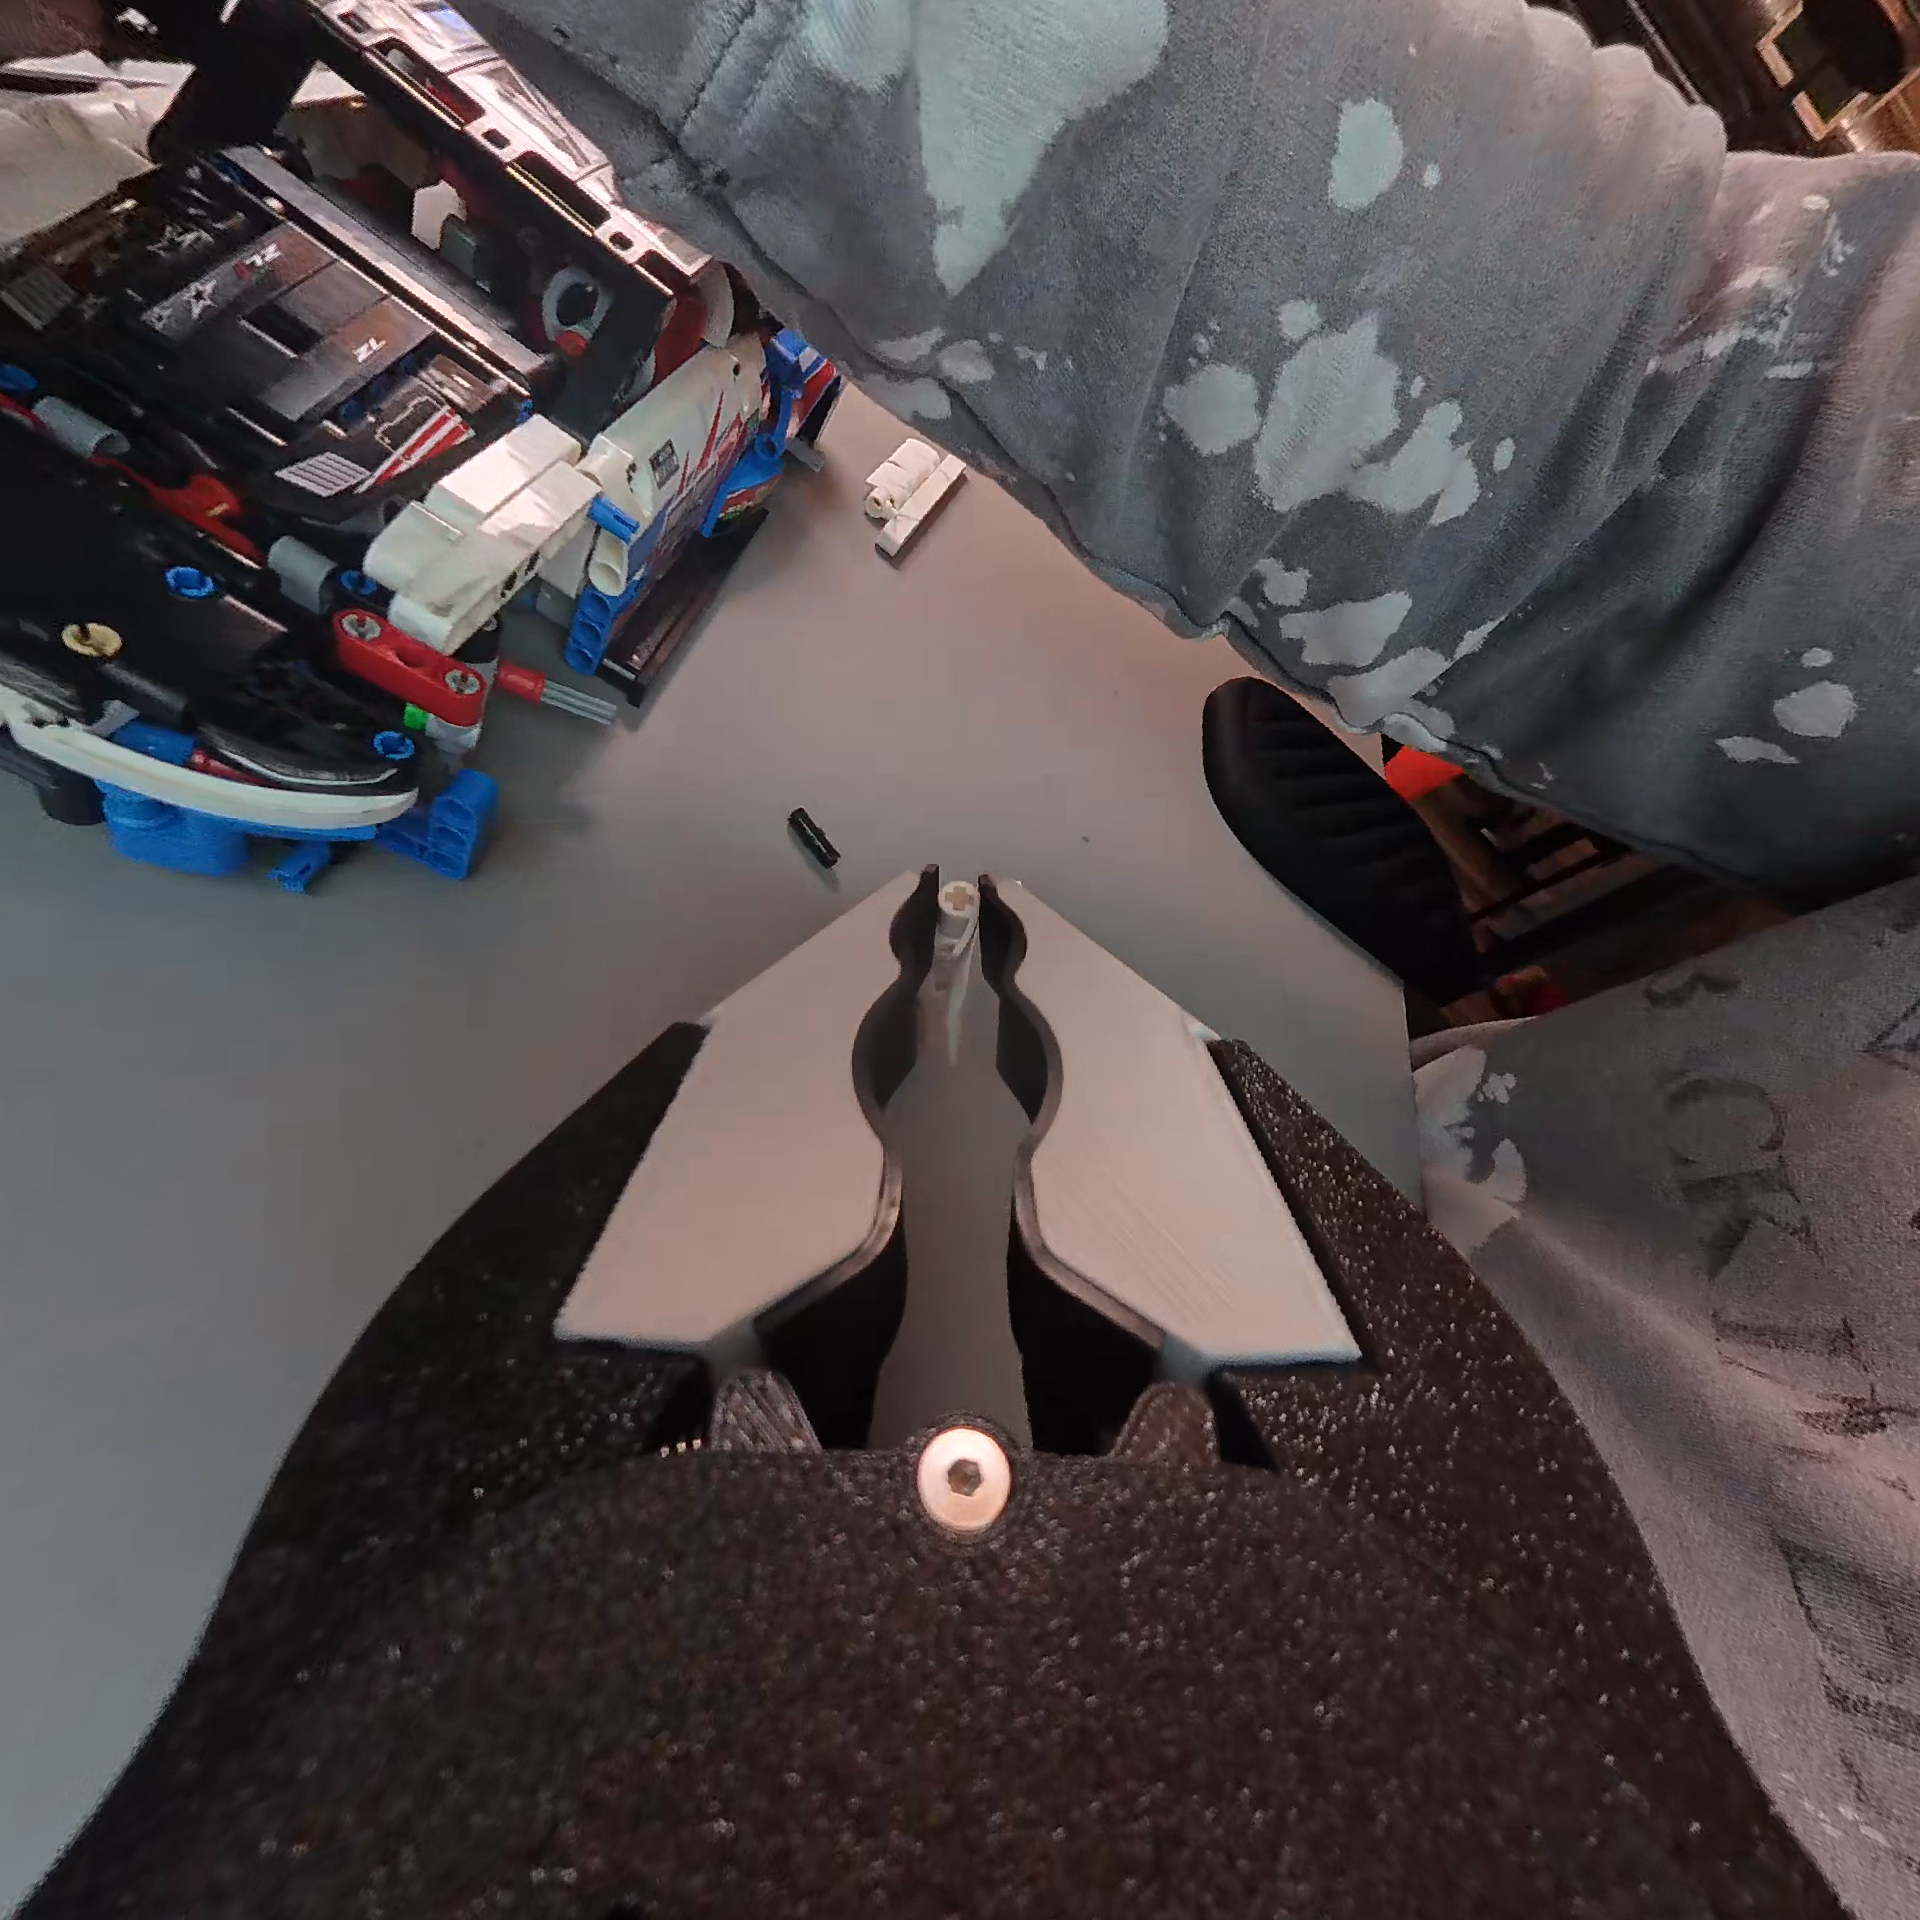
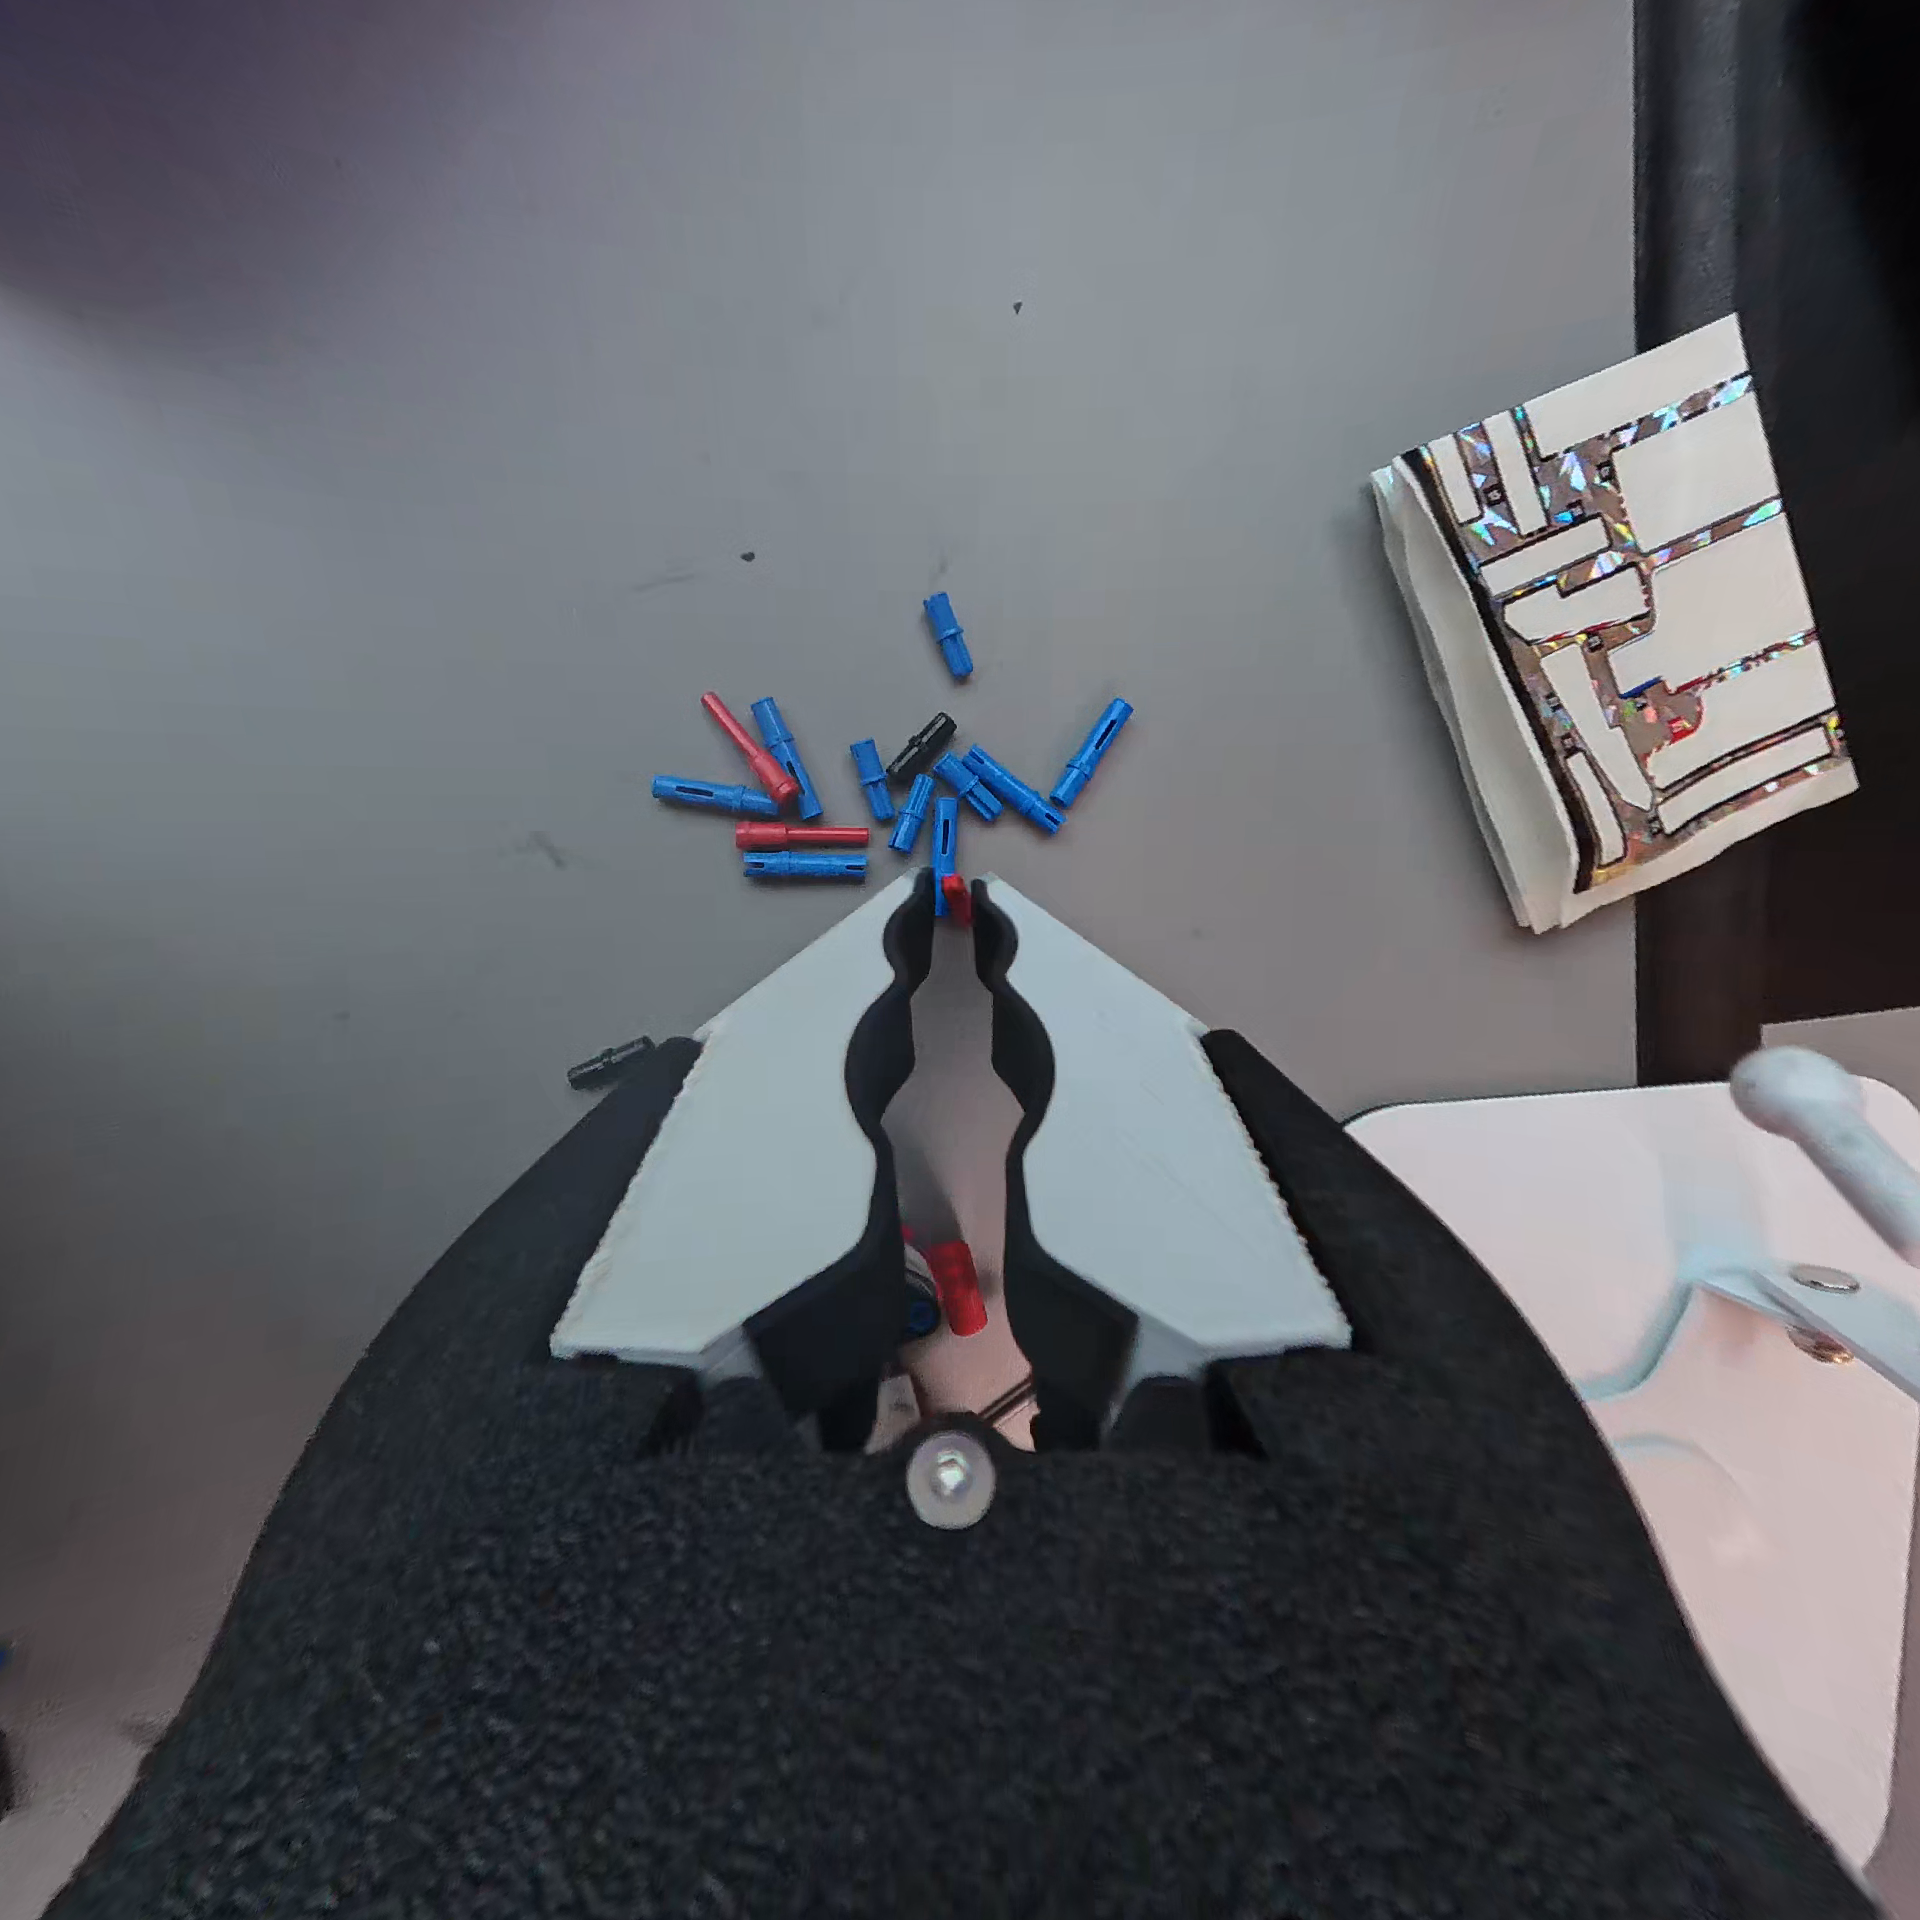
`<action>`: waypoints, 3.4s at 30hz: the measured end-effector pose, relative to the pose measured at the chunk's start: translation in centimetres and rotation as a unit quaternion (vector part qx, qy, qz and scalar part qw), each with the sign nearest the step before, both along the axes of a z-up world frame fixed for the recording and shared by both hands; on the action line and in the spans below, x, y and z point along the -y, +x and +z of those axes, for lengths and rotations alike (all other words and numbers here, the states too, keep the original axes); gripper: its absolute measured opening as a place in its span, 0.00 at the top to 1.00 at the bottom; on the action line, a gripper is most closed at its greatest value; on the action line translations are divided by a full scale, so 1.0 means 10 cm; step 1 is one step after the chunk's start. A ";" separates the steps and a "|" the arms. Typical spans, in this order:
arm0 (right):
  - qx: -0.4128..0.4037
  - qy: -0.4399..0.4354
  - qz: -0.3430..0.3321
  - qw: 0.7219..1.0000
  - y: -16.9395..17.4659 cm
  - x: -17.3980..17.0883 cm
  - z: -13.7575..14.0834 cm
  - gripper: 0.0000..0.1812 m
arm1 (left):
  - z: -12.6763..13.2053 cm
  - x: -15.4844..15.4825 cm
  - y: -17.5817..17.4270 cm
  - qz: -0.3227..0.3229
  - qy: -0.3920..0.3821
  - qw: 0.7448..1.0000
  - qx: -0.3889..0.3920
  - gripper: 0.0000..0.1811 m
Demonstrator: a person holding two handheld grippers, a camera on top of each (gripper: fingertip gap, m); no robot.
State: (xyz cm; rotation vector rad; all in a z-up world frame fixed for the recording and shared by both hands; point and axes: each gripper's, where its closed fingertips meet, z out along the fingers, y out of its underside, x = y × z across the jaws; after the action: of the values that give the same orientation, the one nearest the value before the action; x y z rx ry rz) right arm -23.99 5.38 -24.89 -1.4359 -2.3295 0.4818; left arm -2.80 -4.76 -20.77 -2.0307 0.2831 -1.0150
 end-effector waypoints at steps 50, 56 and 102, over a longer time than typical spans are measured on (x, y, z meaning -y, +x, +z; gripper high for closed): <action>-0.313 -0.252 0.036 0.915 2.45 1.29 1.05 0.97 | 0.94 0.27 0.20 -0.076 0.265 0.959 0.069 0.97; -0.333 -0.237 0.011 0.913 2.57 1.10 1.09 0.97 | 1.28 0.32 -0.30 -0.019 0.300 0.946 0.122 0.97; -0.429 0.006 -0.006 0.903 2.32 1.12 1.06 0.96 | 0.73 0.08 0.28 -0.042 0.088 0.967 0.236 0.97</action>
State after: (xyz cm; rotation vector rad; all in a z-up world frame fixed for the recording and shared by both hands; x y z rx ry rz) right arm -0.79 -5.81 -14.27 -0.9350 -1.5935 0.8782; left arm 0.00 -5.57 -13.48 -1.5714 0.1959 -1.4355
